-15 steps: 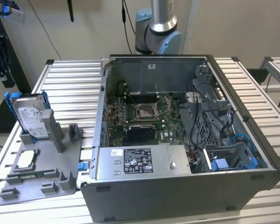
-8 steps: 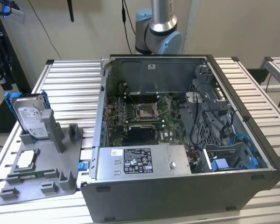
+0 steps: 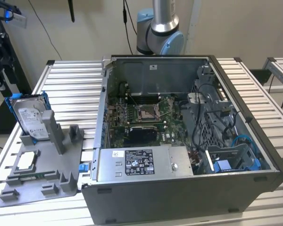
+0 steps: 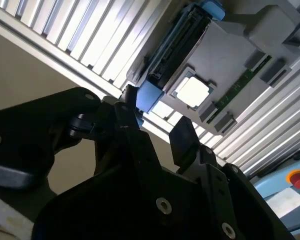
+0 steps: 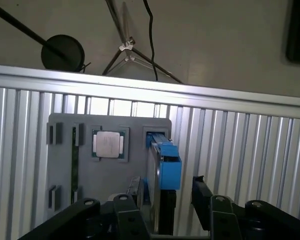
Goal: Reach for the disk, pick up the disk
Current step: 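Pick up the disk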
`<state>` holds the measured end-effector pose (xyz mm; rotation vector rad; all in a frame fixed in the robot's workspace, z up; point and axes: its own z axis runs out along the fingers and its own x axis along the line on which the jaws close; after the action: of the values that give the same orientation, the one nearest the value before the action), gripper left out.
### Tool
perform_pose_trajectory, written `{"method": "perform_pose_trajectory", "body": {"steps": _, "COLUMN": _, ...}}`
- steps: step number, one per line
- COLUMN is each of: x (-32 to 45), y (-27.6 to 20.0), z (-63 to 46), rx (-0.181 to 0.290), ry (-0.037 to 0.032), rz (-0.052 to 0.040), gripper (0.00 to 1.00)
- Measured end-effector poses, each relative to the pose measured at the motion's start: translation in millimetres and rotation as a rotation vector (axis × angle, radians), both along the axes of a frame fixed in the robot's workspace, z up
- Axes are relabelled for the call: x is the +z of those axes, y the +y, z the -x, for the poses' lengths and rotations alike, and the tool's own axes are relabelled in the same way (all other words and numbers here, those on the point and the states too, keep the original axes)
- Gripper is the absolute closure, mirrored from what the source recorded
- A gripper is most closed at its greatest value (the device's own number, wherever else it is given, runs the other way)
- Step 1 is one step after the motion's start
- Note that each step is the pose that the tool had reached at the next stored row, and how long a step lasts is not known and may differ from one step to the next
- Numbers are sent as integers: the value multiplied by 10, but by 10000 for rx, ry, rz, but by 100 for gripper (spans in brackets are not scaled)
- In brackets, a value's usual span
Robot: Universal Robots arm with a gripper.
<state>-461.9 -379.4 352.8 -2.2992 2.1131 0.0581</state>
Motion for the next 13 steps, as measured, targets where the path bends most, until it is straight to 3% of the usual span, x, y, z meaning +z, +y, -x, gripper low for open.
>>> {"method": "perform_pose_trajectory", "body": {"steps": 4, "x": -70, "y": 0, "z": 0, "rx": 0, "ry": 1, "rz": 0, "gripper": 0}}
{"method": "perform_pose_trajectory", "body": {"steps": 13, "x": -85, "y": 0, "z": 0, "rx": 0, "ry": -2, "rz": -1, "gripper": 0}}
